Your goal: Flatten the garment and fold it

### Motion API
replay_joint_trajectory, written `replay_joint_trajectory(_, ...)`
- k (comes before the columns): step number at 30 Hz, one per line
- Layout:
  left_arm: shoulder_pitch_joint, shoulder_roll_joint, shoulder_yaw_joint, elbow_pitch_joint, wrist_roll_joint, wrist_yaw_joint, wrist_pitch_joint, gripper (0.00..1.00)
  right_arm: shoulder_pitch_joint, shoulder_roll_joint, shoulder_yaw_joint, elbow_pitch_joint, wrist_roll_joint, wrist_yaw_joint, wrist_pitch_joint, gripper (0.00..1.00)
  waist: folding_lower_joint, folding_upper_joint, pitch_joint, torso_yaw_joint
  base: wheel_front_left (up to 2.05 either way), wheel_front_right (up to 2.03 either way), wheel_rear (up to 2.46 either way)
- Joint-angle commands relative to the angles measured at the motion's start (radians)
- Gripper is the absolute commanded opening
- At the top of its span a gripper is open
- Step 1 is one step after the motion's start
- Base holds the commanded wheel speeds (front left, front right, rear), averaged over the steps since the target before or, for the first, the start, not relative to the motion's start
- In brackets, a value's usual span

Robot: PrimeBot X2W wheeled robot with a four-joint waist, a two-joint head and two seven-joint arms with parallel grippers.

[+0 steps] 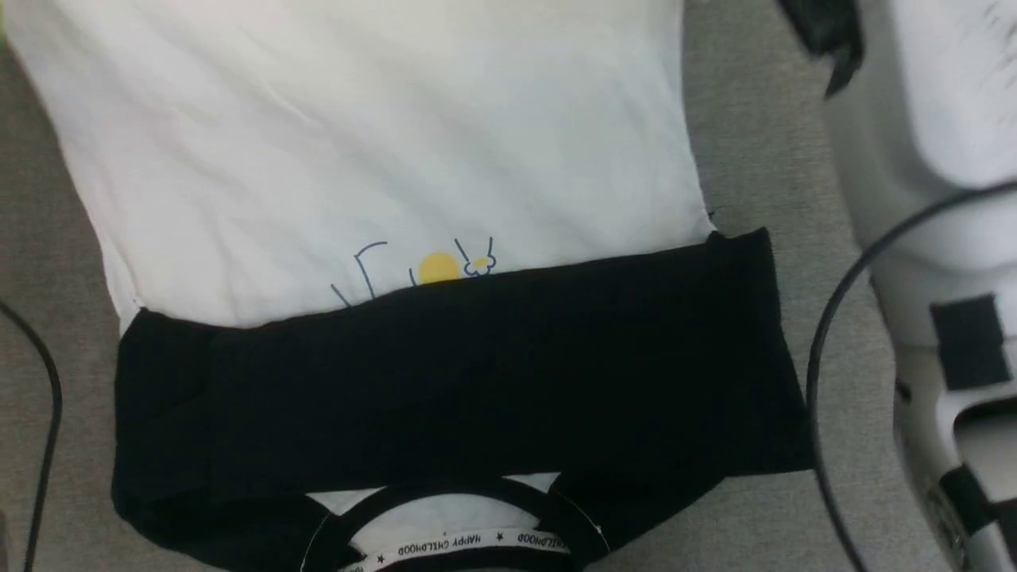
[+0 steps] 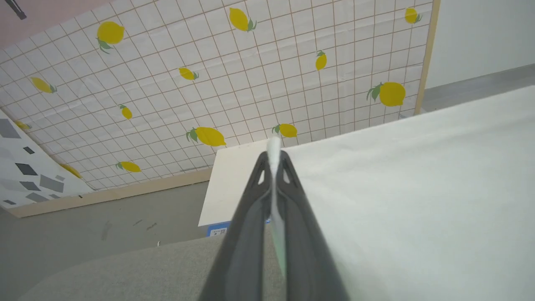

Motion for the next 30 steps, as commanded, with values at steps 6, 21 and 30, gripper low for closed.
replay_joint_trajectory(6, 0.315, -0.010, 0.069, -0.123, -0.079, 0.030, -0.069, 0.00, 0.224, -0.003, 0.065, -0.113, 0.077, -0.002, -0.078, 0.00, -0.0001, 0.0113, -0.208, -0.018, 0.00, 0.00, 0.00)
replay_joint_trajectory(21, 1.046, -0.156, 0.075, -0.453, -0.234, 0.052, -0.053, 0.00, 0.906, -0.118, -0.025, -0.502, 0.148, -0.002, 0.054, 0.00, -0.0001, 0.0113, -0.482, 0.061, 0.00, 0.00, 0.00)
replay_joint_trajectory(30, 1.157, -0.192, -0.013, -0.386, -0.252, 0.008, -0.042, 0.00, 1.267, -0.082, -0.145, -0.666, 0.125, -0.002, 0.215, 0.00, -0.0001, 0.0113, -0.529, 0.098, 0.00, 0.00, 0.00)
